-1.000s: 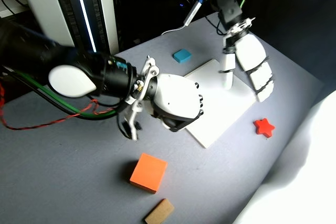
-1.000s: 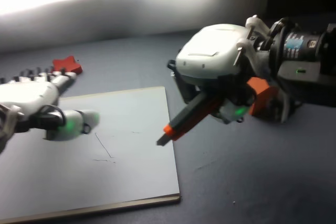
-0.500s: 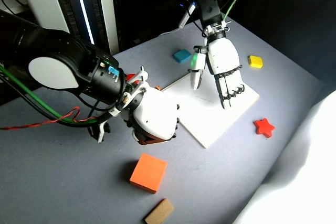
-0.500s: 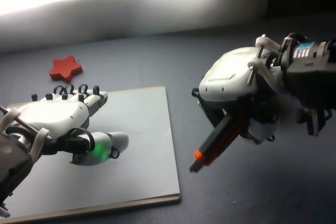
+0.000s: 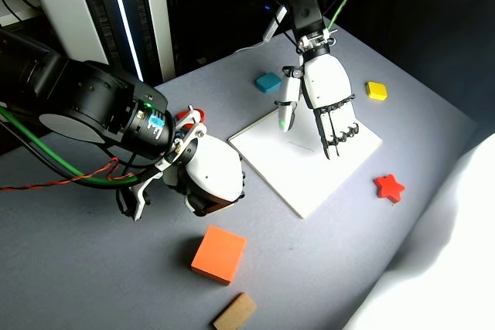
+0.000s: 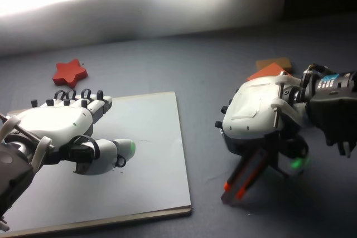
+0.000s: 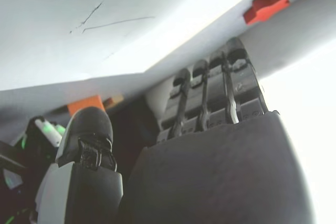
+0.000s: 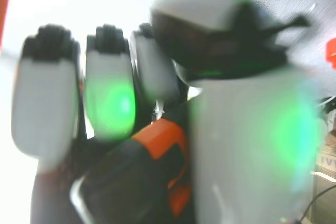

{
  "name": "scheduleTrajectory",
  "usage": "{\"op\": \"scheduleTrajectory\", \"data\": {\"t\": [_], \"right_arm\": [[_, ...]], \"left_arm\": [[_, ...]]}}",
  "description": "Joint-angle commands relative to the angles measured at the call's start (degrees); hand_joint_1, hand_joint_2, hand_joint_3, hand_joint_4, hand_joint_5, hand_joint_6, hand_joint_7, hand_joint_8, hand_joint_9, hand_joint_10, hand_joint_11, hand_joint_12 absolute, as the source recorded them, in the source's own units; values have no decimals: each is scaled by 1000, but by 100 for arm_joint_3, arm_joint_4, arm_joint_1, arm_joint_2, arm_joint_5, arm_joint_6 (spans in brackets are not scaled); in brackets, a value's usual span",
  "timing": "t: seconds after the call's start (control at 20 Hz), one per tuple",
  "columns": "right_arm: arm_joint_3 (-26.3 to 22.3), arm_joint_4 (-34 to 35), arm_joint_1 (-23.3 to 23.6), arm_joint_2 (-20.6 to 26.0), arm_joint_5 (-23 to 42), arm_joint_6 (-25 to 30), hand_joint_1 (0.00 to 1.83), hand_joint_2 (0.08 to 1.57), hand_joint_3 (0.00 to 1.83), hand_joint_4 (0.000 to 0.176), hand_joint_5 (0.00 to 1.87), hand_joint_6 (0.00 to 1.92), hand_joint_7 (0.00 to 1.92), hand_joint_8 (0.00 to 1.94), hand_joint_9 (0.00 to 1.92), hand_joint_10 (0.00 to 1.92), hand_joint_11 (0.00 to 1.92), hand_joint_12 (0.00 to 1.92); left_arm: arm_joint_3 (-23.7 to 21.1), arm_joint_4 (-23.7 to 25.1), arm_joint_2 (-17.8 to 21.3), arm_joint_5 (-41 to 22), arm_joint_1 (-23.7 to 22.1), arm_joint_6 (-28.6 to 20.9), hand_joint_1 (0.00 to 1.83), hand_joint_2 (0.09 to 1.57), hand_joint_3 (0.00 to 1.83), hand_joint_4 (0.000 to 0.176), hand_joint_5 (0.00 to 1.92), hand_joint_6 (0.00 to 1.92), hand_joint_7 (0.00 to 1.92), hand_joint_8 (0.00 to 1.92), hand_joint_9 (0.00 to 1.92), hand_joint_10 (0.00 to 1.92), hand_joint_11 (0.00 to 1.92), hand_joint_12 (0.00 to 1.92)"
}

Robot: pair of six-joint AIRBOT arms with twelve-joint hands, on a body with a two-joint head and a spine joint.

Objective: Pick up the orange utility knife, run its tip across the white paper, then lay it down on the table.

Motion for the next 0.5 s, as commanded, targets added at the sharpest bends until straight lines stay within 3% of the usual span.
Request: {"op": "scheduleTrajectory", "data": {"t": [0.0,0.1,0.15,0.2,0.25,0.3,0.35,0.45], "right_arm": [[-33,15,13,32,535,-39,1209,645,1373,0,829,1705,982,1941,1307,1921,1255,1921],[-48,15,-4,33,563,-61,1168,747,1220,0,747,1745,869,1941,1063,1921,995,1921],[-61,15,-9,32,585,-62,1113,877,1031,0,637,1796,754,1941,891,1921,855,1921],[-73,15,-8,32,600,-65,1029,1098,696,0,468,1849,609,1941,606,1921,619,1921],[-84,15,-8,29,634,-82,951,1303,370,0,348,1907,507,1937,442,1921,506,1921],[-103,15,-5,30,653,-101,993,1148,255,0,94,1640,160,1663,151,1921,212,1921],[-125,15,3,32,658,-102,894,1056,308,0,18,1260,35,1322,29,1703,42,1921],[-171,15,11,48,658,-125,752,980,403,0,0,821,16,835,0,1245,1,1921]], "left_arm": [[16,296,0,-395,-25,10,27,1313,0,0,0,0,0,0,0,0,0,220],[22,296,8,-395,-10,-9,41,1313,0,0,0,0,0,0,0,0,0,227],[23,297,18,-395,-6,-13,47,1309,0,0,0,0,0,0,0,0,0,237],[24,297,23,-395,-6,-13,39,1309,0,0,0,0,0,0,0,0,0,241],[24,297,23,-395,-6,-14,38,1311,0,0,0,0,0,0,0,0,0,243],[23,297,23,-395,-6,-23,32,1312,1,0,0,0,0,0,0,0,0,254],[21,297,23,-395,-7,-29,31,1313,1,0,0,0,0,0,0,0,0,256],[19,297,23,-412,-17,-37,38,1309,0,0,0,0,0,0,0,0,0,282]]}}
